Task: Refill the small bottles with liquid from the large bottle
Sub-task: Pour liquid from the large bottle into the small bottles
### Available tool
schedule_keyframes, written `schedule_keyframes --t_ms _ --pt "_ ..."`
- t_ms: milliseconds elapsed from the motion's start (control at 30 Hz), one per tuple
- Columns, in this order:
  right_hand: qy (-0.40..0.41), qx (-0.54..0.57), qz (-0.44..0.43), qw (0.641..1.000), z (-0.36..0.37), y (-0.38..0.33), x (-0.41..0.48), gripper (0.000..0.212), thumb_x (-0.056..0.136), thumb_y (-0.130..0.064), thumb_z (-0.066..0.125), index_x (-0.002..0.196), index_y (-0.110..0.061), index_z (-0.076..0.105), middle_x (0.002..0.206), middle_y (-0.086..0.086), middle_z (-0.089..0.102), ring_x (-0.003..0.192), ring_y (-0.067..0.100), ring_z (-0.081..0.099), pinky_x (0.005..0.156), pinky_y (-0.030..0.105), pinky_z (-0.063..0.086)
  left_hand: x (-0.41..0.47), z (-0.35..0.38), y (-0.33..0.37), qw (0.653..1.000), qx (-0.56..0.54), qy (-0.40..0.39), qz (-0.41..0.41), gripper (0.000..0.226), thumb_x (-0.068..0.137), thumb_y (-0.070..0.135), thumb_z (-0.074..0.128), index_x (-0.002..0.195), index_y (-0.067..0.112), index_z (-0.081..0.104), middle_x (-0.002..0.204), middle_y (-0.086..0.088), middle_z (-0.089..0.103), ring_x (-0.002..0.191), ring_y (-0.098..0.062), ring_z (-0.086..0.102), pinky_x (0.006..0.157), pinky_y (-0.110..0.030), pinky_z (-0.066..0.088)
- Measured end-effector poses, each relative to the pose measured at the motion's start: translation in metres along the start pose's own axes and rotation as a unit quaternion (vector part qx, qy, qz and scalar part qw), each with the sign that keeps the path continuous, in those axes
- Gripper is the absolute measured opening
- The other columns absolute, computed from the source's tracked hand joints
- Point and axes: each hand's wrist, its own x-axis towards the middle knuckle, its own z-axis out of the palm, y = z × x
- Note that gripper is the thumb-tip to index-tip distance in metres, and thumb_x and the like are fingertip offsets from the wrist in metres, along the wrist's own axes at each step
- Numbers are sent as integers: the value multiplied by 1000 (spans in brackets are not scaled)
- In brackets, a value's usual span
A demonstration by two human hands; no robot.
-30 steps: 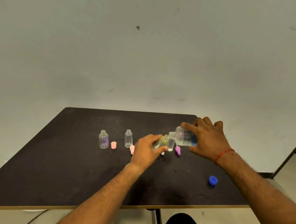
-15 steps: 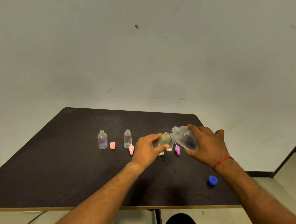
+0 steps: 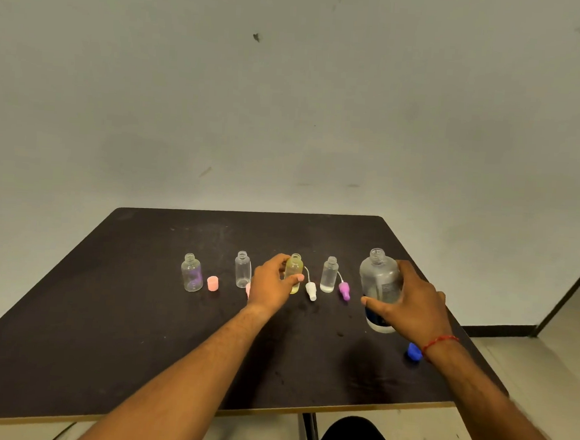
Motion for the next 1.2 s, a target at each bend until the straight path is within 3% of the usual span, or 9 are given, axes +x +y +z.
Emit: schedule_keyframes --t_ms 433,633,1033,1200 --pt "-2 49 37 998 14 18 3 75 62 -62 79 120 -38 39 114 -8 62 103 24 62 93 57 50 26 14 -14 997 59 -7 -39 30 86 21 79 103 27 56 108 0 72 101 -21 69 96 -44 55" --pt "6 51 38 998 17 18 3 76 62 -58 81 122 -36 40 116 -5 63 104 24 63 94 55 50 28 14 -15 997 62 -13 -45 33 90 21 76 118 17 58 117 -3 70 108 -21 66 96 -36 53" --pt "2 60 49 997 19 14 0 77 64 -56 82 126 -34 41 120 -3 63 108 25 62 97 57 48 28 15 -18 998 40 -11 -49 45 89 18 77 130 16 57 127 -7 69 115 -24 65 102 -35 51" --pt "6 59 45 997 18 10 0 78 63 -57 82 126 -34 41 119 -3 63 106 25 62 96 56 49 25 11 -15 999 22 0 -44 63 89 18 77 144 16 47 143 -9 59 131 -26 58 112 -41 46"
